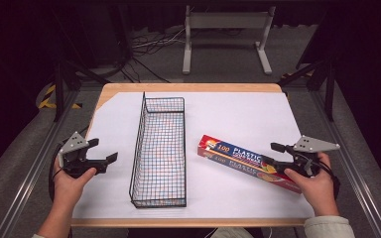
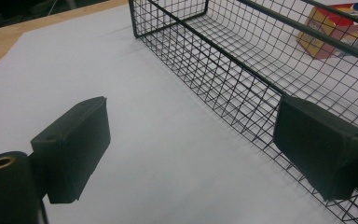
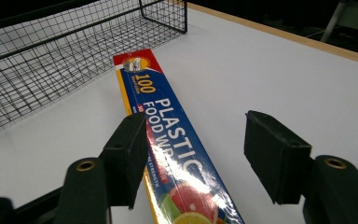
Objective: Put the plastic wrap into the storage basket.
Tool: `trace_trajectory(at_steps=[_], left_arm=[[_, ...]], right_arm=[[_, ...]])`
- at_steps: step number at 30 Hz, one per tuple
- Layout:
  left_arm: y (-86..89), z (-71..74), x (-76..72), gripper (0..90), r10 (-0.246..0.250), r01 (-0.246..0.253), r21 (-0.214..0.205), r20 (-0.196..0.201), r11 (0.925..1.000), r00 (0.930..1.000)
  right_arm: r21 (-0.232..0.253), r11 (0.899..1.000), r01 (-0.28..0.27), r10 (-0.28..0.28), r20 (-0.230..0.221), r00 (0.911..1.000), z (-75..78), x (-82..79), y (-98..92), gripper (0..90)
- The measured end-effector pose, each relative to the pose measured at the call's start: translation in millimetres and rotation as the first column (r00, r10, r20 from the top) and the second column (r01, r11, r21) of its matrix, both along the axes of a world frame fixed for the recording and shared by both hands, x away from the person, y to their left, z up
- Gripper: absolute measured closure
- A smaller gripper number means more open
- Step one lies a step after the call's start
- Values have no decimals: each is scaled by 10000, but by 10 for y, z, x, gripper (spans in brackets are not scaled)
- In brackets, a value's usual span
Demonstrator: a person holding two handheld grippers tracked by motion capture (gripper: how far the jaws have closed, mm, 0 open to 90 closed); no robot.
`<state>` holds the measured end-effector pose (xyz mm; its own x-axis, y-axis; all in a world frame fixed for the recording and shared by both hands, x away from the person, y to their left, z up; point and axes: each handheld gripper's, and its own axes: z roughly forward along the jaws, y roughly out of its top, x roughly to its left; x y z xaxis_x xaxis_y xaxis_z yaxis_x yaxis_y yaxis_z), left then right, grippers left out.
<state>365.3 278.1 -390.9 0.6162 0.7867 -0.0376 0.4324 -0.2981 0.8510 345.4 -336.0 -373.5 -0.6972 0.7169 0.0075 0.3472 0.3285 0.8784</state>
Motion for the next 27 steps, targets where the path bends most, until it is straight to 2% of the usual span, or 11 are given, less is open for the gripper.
trace_trajectory(at_steps=[3,7,11,15,21,23,27], left_arm=[[-10,9,-5,117,-5,5,19,-20,10000,10000],[-20,11,-5,119,53,-53,46,-20,10000,10000],[-16,5,-2,119,62,-62,19,-23,10000,10000],[-5,11,-8,121,105,-105,0,-51,9999,9999],[0,12,-7,122,134,-135,-12,-77,9999,9999],[-1,12,-7,122,136,-137,-8,-93,9999,9999],[-6,12,-11,122,145,-145,-9,-104,9999,9998]], right_arm=[[-108,9997,-220,220,-54,9997,65,0,46,478],[-332,9969,-710,691,-542,9961,149,-2,159,625],[-419,9907,-1293,1238,-1156,9856,218,10,303,786],[-539,9843,-1678,1585,-1465,9764,253,41,443,900],[-786,9791,-1873,1717,-1723,9700,268,106,616,900],[-798,9757,-2043,1868,-1860,9646,266,136,706,900],[-884,9710,-2223,2017,-1975,9593,254,178,833,900]])
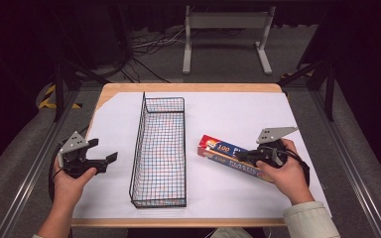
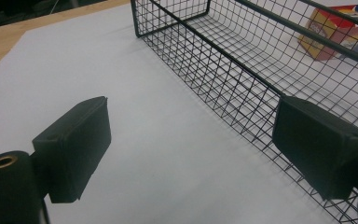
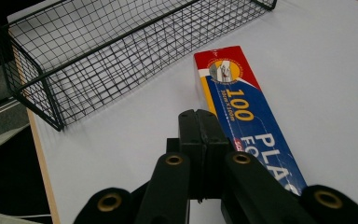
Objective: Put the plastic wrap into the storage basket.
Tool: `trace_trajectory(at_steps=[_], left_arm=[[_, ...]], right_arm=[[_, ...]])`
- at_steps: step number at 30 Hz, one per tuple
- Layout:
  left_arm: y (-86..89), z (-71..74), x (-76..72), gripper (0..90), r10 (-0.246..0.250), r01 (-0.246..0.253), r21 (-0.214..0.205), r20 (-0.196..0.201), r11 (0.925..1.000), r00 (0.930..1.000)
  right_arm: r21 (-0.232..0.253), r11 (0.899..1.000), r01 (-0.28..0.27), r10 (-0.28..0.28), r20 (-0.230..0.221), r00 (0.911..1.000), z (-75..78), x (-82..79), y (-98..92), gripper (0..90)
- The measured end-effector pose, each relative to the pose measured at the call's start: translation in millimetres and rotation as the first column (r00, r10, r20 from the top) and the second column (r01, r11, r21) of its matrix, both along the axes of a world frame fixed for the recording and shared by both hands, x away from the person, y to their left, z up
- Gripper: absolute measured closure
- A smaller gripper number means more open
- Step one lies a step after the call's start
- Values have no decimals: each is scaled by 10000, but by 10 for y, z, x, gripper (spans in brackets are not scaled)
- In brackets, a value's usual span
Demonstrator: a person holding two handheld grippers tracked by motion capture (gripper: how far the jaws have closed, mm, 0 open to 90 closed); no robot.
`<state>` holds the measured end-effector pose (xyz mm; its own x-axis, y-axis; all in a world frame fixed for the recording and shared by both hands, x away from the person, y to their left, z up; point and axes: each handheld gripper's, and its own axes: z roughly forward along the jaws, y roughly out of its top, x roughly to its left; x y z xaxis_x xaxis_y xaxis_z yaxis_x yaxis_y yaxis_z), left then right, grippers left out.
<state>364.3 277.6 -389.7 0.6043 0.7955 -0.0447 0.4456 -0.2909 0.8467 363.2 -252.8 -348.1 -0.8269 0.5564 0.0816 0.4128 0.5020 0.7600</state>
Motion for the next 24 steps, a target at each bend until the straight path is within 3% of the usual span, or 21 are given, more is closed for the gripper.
trace_trajectory(at_steps=[12,15,22,24], left_arm=[[10,-3,7,119,32,-33,-142,-77,9999,10000],[9,-4,9,119,35,-36,-127,-76,9999,10000],[10,-7,12,119,39,-41,-132,-168,9999,9999],[10,-9,15,119,45,-48,-139,-164,9999,9999]], right_arm=[[-819,9961,-337,296,-498,9983,-150,136,304,900],[-1288,9908,-407,303,-822,9962,-244,187,405,900],[-2334,9717,-364,142,-963,9953,-374,257,596,900],[-2423,9695,-365,128,-986,9950,-391,270,617,897]])
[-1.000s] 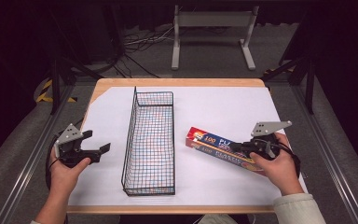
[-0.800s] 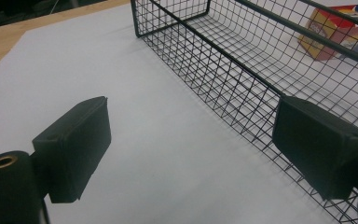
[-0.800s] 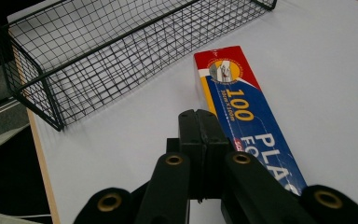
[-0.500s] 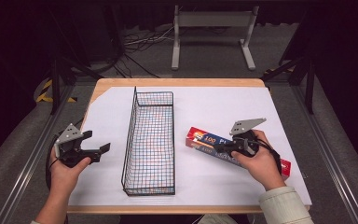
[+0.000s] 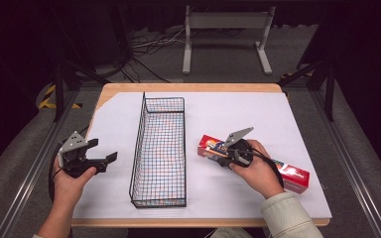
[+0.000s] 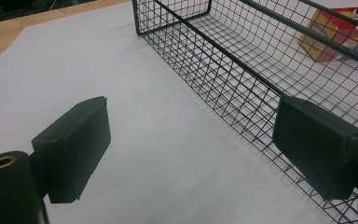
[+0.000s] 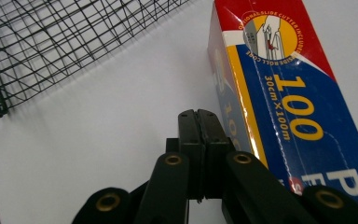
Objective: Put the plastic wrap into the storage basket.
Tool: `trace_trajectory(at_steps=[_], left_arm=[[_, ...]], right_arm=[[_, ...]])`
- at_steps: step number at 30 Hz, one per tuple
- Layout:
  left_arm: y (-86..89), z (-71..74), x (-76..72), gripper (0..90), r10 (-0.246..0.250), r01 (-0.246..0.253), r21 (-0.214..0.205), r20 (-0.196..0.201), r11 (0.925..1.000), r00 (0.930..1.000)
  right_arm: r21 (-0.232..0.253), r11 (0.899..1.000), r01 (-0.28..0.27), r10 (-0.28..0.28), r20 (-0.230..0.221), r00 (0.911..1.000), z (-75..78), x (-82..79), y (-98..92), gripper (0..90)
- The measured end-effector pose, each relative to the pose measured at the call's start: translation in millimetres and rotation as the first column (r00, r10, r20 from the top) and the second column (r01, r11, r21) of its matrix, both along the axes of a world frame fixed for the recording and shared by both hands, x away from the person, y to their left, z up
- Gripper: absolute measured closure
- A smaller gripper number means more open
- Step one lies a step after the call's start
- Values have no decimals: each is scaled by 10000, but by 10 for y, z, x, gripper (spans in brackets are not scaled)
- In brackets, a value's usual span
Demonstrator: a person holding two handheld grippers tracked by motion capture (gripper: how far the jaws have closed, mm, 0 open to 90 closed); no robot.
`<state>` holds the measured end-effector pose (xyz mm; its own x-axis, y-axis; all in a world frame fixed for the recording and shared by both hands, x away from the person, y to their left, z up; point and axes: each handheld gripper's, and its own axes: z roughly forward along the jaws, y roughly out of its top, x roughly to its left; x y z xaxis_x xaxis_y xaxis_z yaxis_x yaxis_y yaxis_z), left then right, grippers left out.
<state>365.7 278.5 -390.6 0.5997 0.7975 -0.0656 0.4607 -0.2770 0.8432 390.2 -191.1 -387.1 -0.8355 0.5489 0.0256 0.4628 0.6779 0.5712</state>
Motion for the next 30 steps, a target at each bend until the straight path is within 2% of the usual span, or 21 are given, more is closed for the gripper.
trace_trajectory(at_steps=[1,8,19,24,30], left_arm=[[-1,-4,5,119,13,-13,19,42,10000,10000],[2,-8,10,119,15,-15,7,-40,10000,10000],[-2,-13,14,120,13,-13,-6,-38,10000,10000],[4,-15,17,120,38,-38,-17,-79,10000,10000],[6,-19,22,120,14,-14,-2,-76,10000,10000]], right_arm=[[-166,9998,100,-101,-73,9999,-36,29,41,896],[-548,9978,365,-378,-218,9990,-138,96,152,892],[-1075,9865,1236,-1246,-27,9922,-210,183,304,900],[-1103,9748,1938,-1923,242,9810,-202,255,331,900],[-1028,9570,2713,-2672,522,9622,-171,399,302,900]])
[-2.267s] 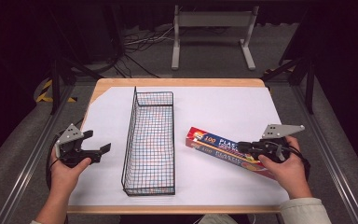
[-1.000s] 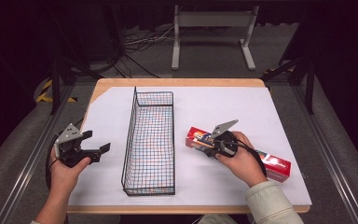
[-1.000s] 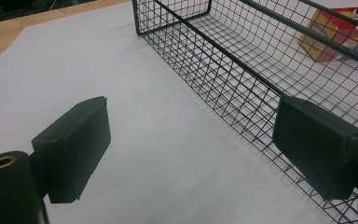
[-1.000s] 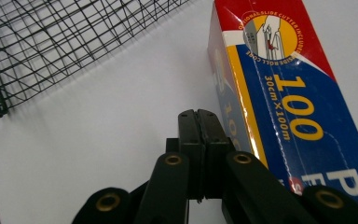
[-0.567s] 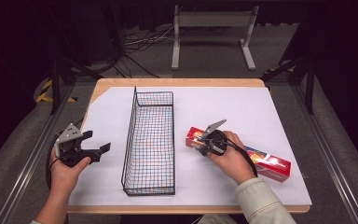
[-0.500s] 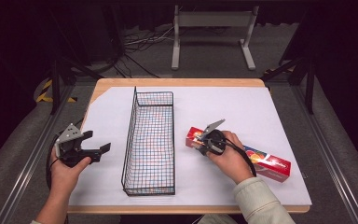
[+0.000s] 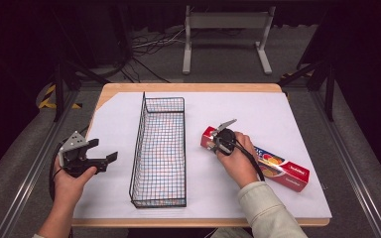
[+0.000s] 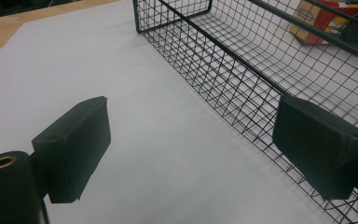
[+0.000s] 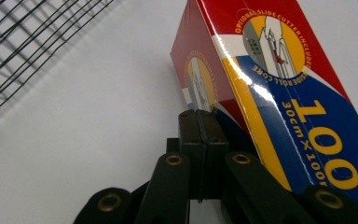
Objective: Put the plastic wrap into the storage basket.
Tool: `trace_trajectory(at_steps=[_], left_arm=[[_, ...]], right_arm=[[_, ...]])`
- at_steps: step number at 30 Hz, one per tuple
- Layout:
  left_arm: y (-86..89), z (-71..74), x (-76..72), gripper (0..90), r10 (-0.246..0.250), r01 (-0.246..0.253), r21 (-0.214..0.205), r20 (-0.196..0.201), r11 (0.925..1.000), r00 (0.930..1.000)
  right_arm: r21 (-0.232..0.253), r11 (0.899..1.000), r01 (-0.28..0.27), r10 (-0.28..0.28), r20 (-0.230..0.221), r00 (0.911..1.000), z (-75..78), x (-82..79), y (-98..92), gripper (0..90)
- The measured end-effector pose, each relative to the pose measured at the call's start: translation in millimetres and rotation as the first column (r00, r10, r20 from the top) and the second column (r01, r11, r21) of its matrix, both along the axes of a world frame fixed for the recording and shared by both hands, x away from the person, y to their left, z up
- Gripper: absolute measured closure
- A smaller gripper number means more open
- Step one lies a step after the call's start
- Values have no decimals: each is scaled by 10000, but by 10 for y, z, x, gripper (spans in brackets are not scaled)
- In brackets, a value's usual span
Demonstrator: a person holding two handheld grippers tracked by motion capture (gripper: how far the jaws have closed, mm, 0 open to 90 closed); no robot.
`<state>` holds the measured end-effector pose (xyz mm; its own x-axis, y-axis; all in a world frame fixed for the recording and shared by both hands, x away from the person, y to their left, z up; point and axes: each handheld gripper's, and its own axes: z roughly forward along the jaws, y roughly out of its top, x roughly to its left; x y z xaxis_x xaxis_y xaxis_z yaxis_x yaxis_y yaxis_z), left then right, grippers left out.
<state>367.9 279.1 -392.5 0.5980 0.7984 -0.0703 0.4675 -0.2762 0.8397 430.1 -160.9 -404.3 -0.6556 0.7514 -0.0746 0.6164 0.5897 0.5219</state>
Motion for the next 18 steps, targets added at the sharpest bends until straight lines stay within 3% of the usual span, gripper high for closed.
trace_trajectory(at_steps=[14,18], left_arm=[[8,-7,5,121,43,-43,-61,-12,10000,10000],[12,-12,9,120,46,-46,-103,-47,9999,10000]], right_arm=[[103,9937,1112,-1115,341,9932,17,265,-68,900],[183,9853,1700,-1708,569,9837,-8,348,-92,900]])
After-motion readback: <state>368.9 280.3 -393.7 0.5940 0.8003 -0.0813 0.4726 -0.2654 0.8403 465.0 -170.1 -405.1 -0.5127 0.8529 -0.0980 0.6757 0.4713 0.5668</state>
